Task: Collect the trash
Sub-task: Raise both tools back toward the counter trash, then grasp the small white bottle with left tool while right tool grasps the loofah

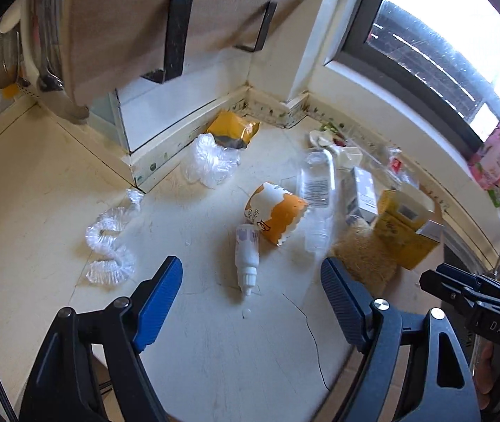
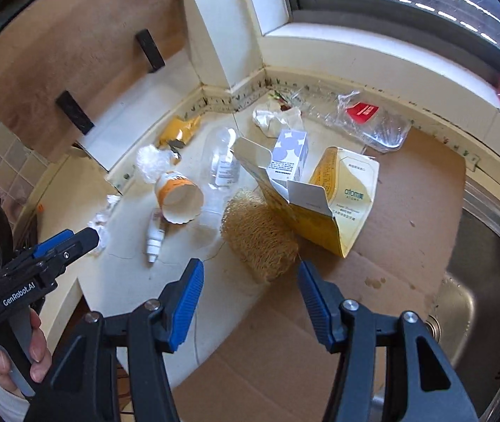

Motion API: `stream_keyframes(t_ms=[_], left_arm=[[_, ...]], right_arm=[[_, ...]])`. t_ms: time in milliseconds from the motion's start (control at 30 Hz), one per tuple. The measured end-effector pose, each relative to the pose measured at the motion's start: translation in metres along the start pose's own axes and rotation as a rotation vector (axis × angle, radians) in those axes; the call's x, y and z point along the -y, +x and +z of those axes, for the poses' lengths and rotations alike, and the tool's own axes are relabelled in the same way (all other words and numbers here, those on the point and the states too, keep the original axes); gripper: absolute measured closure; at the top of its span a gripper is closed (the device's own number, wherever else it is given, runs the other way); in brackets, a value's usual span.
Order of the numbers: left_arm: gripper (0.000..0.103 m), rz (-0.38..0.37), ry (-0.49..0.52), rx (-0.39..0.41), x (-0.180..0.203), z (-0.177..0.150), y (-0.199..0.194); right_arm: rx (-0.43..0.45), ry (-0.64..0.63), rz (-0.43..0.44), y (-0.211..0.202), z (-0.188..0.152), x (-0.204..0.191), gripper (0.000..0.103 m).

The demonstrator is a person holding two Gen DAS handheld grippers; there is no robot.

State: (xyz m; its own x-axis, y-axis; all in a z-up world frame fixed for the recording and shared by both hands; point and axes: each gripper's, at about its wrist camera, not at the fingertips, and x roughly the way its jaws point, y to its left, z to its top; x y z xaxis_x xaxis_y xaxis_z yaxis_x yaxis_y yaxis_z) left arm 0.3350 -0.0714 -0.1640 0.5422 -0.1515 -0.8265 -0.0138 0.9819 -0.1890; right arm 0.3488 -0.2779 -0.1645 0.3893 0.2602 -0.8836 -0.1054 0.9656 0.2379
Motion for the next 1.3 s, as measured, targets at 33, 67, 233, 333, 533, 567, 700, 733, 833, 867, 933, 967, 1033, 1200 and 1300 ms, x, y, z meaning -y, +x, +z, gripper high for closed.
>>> stream_keyframes(t_ms=[33, 67, 233, 333, 533, 567, 700, 733, 833, 867, 933, 967, 1033, 1200, 1300], left_arm=[[0.026, 0.006, -0.001, -0.012, 0.0, 0.003, 0.011], [0.029, 0.01, -0.005, -0.022, 0.0, 0.005, 0.02], [0.038, 0.009, -0.03, -0.075, -0.002, 0.01, 0.058], [0.038, 0.011, -0.043, -0.102, -0.003, 0.009, 0.075], [0.049, 0.011, -0.052, -0.146, -0.008, 0.008, 0.098], [0.05, 0.012, -0.052, -0.148, -0.009, 0.008, 0.101], [0.056, 0.01, -0.048, -0.159, -0.01, 0.007, 0.107], [0.06, 0.009, -0.046, -0.164, -0.009, 0.007, 0.108], [0.068, 0.01, -0.033, -0.168, -0.007, 0.005, 0.111], [0.073, 0.006, -0.028, -0.173, -0.006, 0.005, 0.112], [0.08, 0.0, -0.018, -0.18, -0.004, 0.003, 0.112], [0.08, 0.0, -0.012, -0.179, -0.003, 0.002, 0.111], [0.08, 0.003, 0.003, -0.175, -0.001, 0.0, 0.11], [0.08, -0.001, 0.016, -0.161, 0.0, -0.003, 0.103], [0.081, 0.001, 0.024, -0.145, 0.0, -0.003, 0.094]], right_arm=[[-0.014, -0.006, -0.001, 0.008, 0.002, 0.001, 0.047], [-0.025, -0.012, -0.002, 0.015, 0.004, 0.001, 0.047], [-0.065, -0.054, -0.01, 0.043, 0.01, 0.0, 0.047], [-0.079, -0.077, -0.018, 0.056, 0.012, -0.003, 0.047], [-0.099, -0.127, -0.054, 0.078, 0.014, -0.006, 0.047], [-0.104, -0.132, -0.054, 0.081, 0.014, -0.007, 0.047], [-0.114, -0.166, -0.069, 0.09, 0.011, -0.012, 0.047], [-0.113, -0.174, -0.074, 0.091, 0.01, -0.013, 0.047], [-0.119, -0.175, -0.071, 0.095, 0.01, -0.014, 0.047], [-0.119, -0.173, -0.067, 0.096, 0.01, -0.014, 0.047], [-0.118, -0.174, -0.063, 0.097, 0.01, -0.015, 0.051], [-0.116, -0.177, -0.065, 0.097, 0.009, -0.016, 0.052], [-0.112, -0.173, -0.063, 0.096, 0.008, -0.016, 0.056], [-0.112, -0.15, -0.034, 0.089, 0.007, -0.015, 0.067], [-0.127, -0.128, -0.007, 0.086, 0.004, -0.016, 0.069]])
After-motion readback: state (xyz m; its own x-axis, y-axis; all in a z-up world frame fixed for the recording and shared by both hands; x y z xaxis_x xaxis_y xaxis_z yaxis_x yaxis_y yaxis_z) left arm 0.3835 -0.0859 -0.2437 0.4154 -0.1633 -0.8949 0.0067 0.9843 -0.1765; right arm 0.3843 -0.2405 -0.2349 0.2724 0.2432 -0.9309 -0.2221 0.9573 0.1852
